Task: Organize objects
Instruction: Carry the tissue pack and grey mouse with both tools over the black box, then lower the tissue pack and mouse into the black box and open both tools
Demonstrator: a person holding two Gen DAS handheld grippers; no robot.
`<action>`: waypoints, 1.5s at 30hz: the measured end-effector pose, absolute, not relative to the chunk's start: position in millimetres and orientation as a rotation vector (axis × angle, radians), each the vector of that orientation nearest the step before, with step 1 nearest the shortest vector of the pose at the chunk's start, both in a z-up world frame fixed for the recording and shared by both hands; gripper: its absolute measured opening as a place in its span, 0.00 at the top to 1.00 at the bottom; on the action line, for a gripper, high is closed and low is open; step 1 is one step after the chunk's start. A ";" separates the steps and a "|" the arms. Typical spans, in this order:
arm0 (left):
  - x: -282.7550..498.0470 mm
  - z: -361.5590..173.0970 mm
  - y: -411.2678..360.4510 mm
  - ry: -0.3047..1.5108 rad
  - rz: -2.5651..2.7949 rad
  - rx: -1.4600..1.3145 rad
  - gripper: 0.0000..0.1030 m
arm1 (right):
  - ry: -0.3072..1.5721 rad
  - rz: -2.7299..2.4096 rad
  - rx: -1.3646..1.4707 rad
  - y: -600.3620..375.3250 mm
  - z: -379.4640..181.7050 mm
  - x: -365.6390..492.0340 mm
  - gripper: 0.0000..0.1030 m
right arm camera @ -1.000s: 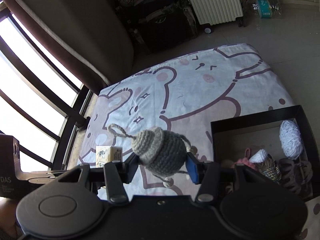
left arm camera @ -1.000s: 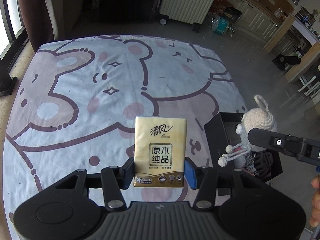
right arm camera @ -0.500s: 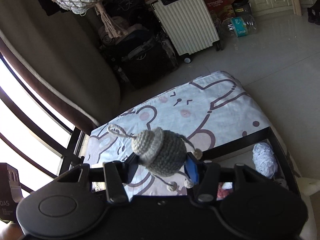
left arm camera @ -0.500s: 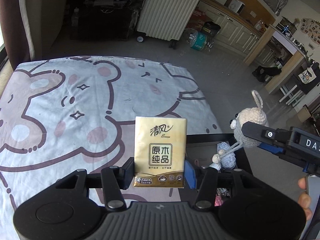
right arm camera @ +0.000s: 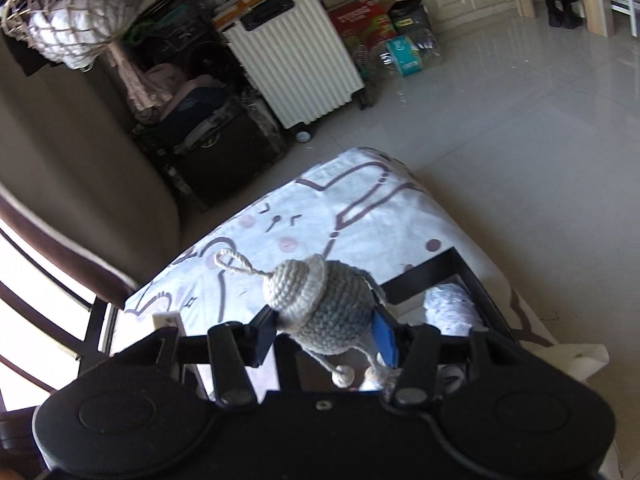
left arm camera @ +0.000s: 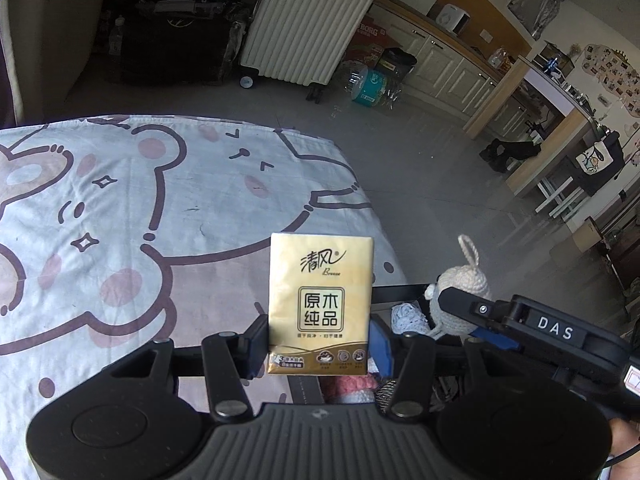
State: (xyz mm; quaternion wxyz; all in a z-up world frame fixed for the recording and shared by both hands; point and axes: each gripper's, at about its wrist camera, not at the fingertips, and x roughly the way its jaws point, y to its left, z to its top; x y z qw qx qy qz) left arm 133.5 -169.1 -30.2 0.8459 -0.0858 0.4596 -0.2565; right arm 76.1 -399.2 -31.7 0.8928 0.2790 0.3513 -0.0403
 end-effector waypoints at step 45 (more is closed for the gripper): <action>162.0 -95.7 -300.0 0.912 -1.118 0.961 0.50 | 0.881 -0.206 1.030 -459.8 -139.9 94.0 0.49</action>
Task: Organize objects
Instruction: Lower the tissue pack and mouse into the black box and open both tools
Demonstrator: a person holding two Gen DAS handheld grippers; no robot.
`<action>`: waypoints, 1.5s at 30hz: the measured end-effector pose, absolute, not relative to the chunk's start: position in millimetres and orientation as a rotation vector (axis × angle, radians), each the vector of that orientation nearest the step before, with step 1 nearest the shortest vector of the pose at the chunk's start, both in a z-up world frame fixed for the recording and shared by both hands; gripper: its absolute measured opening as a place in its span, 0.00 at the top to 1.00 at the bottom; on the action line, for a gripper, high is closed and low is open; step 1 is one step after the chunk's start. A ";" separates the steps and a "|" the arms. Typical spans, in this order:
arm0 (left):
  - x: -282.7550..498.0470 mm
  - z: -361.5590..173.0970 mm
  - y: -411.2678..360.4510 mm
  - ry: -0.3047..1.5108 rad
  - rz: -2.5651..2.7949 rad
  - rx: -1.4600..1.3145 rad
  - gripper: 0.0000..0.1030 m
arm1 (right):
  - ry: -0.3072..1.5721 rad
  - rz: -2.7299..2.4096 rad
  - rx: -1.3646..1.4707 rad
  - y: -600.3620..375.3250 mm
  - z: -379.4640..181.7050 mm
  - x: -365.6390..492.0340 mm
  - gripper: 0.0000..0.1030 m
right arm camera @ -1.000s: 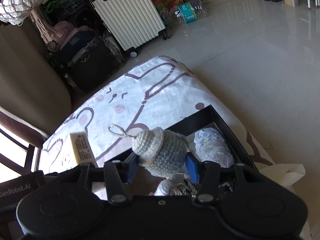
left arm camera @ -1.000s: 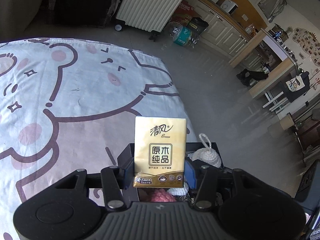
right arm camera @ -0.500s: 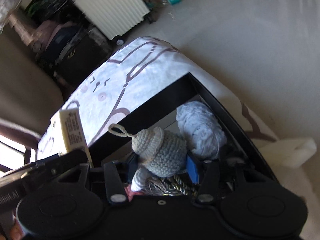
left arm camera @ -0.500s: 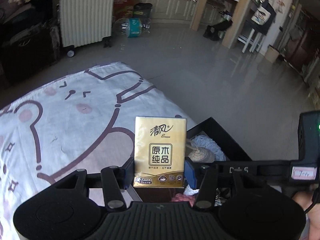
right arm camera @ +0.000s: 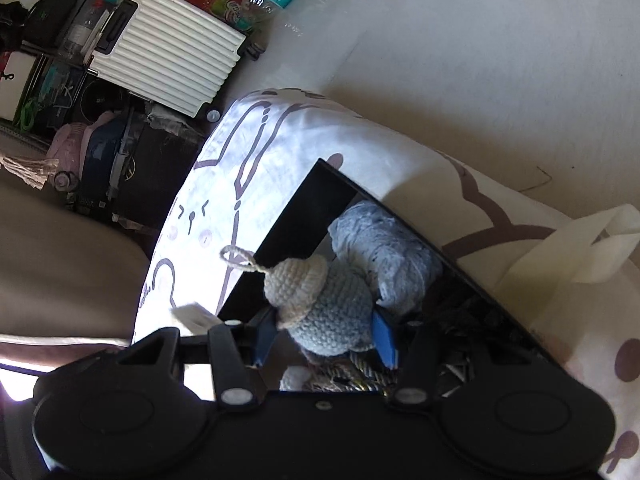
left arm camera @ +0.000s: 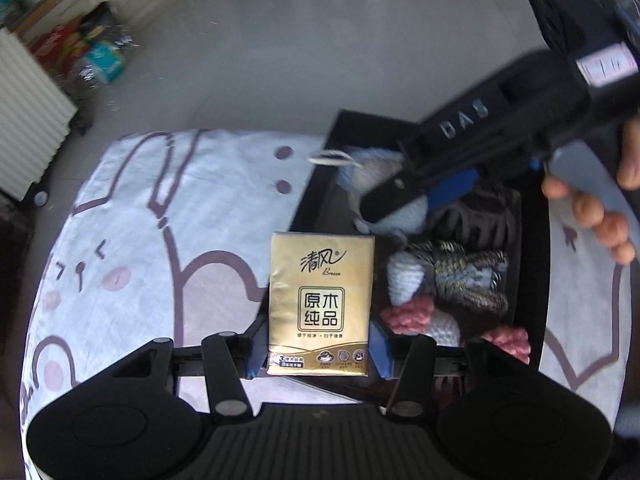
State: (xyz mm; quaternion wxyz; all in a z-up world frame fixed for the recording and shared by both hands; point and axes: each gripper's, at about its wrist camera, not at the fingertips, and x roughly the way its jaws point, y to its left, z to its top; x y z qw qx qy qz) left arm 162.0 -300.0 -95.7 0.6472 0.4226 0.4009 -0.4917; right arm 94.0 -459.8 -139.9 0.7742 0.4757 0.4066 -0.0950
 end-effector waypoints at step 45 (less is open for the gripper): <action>129.6 -47.1 -261.0 0.942 -0.921 0.679 0.31 | 0.897 -0.168 0.677 -425.1 -57.8 77.9 0.39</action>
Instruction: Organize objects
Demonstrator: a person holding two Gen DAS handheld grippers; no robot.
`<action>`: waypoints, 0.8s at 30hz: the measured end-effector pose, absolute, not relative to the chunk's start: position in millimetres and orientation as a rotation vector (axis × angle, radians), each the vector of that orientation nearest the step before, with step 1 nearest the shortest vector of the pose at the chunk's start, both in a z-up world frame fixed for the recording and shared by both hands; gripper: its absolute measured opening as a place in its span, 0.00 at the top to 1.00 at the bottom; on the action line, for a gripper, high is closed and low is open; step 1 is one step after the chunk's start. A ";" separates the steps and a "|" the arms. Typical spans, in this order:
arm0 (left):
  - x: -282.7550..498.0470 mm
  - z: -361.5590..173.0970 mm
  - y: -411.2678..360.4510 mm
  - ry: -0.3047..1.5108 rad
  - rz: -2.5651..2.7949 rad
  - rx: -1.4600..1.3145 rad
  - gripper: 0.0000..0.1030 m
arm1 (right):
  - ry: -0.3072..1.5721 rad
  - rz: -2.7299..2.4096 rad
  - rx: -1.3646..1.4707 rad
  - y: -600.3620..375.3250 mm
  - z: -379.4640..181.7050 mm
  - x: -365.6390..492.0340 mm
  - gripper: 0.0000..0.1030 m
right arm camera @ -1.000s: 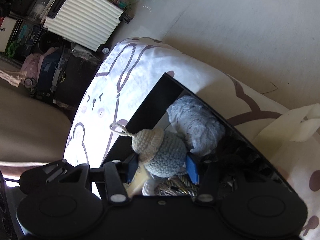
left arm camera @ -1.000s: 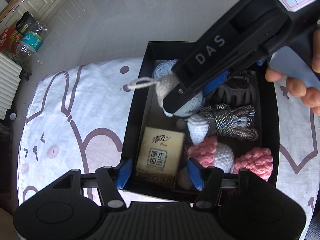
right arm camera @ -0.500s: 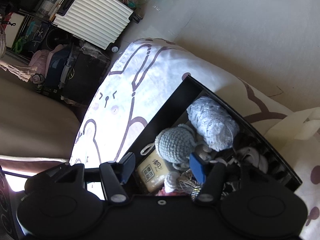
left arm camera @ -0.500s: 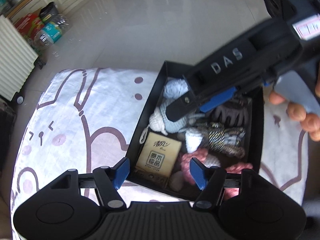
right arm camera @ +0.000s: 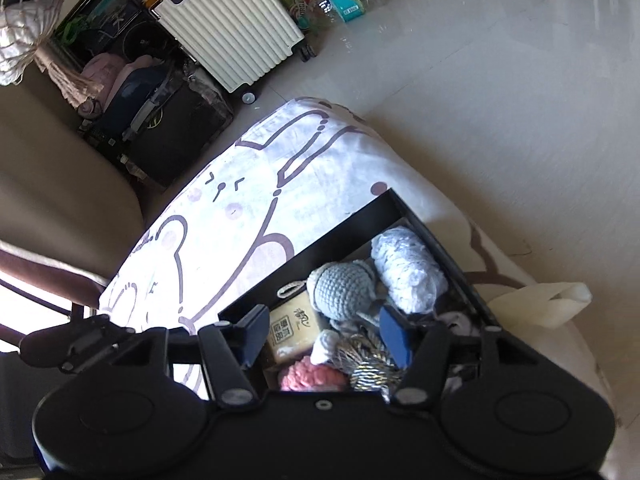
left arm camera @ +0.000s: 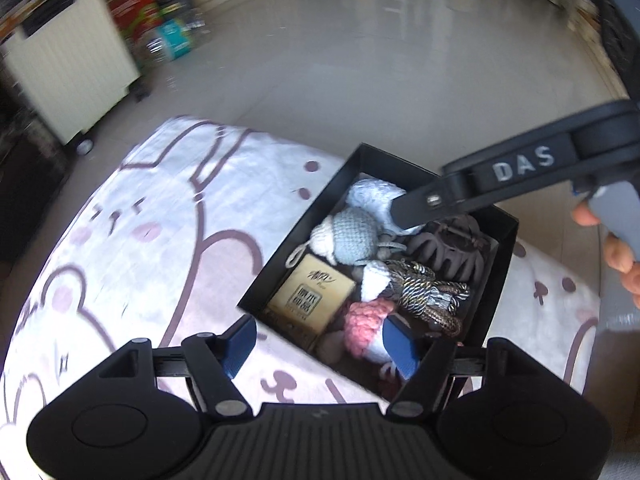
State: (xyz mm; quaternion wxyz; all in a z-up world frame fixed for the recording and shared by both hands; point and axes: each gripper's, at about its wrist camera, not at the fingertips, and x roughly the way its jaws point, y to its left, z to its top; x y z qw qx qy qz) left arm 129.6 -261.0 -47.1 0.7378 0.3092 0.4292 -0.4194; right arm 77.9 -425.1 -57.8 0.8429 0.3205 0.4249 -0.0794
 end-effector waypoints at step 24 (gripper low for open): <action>74.1 13.0 -197.1 0.926 -0.589 0.337 0.06 | 0.888 -0.153 0.427 -396.4 -4.0 2.7 0.30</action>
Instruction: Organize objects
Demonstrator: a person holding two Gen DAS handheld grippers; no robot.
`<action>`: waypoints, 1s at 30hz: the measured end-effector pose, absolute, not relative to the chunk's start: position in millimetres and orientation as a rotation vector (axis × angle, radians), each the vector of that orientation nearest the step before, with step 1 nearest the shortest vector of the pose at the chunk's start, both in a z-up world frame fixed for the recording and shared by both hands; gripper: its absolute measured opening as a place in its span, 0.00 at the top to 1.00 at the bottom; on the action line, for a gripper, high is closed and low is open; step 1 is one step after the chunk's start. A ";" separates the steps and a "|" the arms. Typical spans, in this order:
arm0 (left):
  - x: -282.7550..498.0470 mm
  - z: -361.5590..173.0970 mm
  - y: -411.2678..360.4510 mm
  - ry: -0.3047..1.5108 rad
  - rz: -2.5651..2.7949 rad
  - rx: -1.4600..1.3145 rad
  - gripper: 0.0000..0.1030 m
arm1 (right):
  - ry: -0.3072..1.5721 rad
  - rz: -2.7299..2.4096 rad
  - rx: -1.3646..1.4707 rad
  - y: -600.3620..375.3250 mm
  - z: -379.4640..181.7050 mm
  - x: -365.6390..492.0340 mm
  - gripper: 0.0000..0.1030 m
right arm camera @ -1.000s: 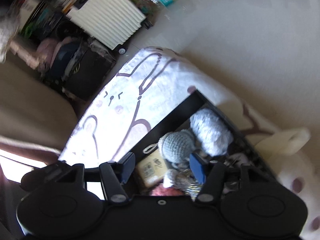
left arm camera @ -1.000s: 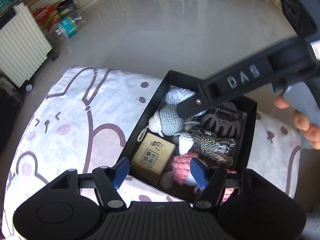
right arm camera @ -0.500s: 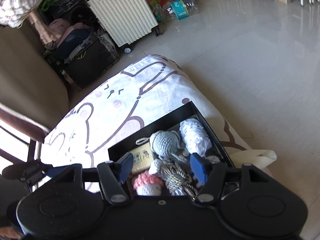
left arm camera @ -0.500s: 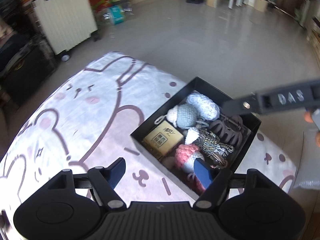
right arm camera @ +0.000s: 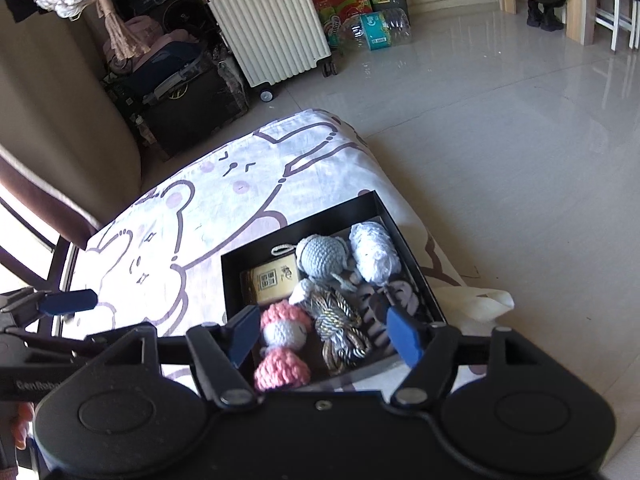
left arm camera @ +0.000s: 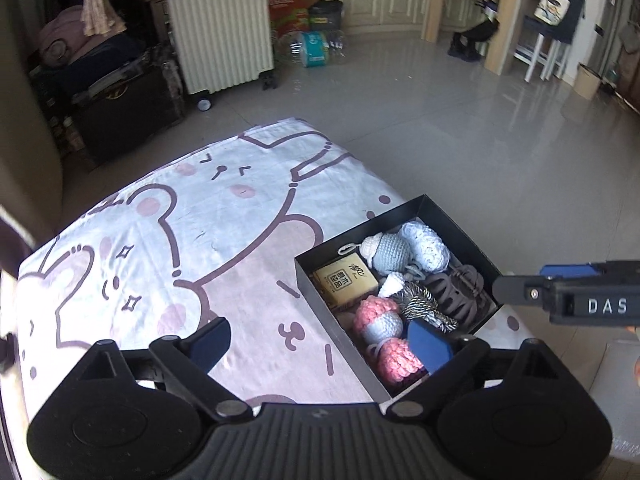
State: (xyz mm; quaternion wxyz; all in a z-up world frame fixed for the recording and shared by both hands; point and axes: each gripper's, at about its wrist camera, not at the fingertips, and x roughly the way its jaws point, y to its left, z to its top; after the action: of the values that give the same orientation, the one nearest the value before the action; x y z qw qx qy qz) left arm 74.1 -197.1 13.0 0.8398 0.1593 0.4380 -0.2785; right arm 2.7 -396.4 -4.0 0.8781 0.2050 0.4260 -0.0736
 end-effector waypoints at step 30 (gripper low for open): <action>38.7 -7.1 -163.2 1.005 -0.423 0.213 0.00 | 0.894 -0.214 0.202 -387.1 0.4 -47.1 0.00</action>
State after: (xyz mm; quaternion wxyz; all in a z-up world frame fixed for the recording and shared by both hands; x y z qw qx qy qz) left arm 38.7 -163.2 -7.1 0.8498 0.1011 0.4769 -0.2008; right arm -47.1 -387.1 0.4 0.8913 0.0974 0.4308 -0.1029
